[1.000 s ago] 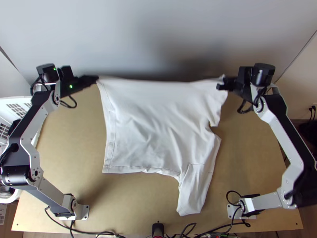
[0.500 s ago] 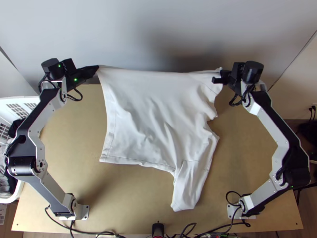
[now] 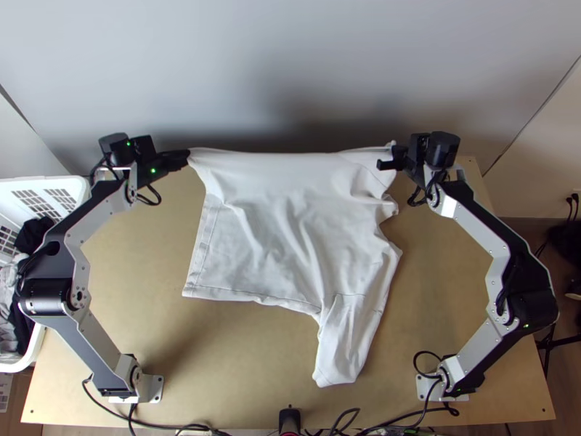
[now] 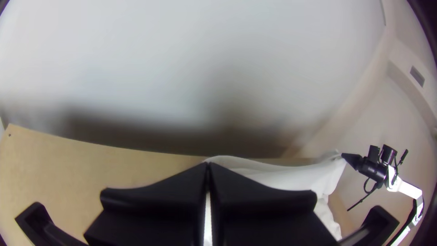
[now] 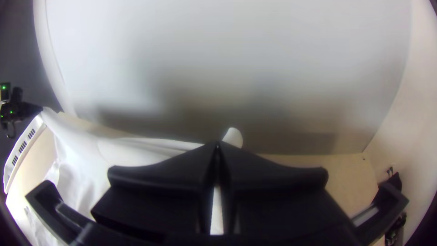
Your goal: Fold the t-shirt
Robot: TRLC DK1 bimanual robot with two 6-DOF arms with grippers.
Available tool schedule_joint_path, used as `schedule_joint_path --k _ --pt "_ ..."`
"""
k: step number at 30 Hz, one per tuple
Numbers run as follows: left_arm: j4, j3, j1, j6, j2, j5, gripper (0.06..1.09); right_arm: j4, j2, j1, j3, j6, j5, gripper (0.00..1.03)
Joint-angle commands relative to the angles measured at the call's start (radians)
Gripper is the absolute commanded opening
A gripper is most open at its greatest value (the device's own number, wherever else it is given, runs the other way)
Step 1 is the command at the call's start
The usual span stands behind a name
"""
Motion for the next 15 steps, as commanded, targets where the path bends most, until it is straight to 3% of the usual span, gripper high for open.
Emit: schedule_joint_path --k 1,5,9,15 --pt "0.017 -0.056 0.0 0.031 0.002 -0.022 0.09 0.026 -0.006 0.01 -0.014 0.004 0.0 0.03" --pt "0.023 -0.062 -0.002 0.081 0.008 -0.033 0.09 -0.03 0.005 -0.003 0.021 0.021 0.0 0.03" --pt "0.005 -0.05 0.004 0.054 0.016 -0.03 0.09 -0.217 0.042 -0.008 0.105 0.08 0.0 0.03" --pt "-0.163 0.007 0.006 0.038 0.005 0.009 0.09 -0.515 0.098 -0.017 0.279 0.142 0.001 0.03"
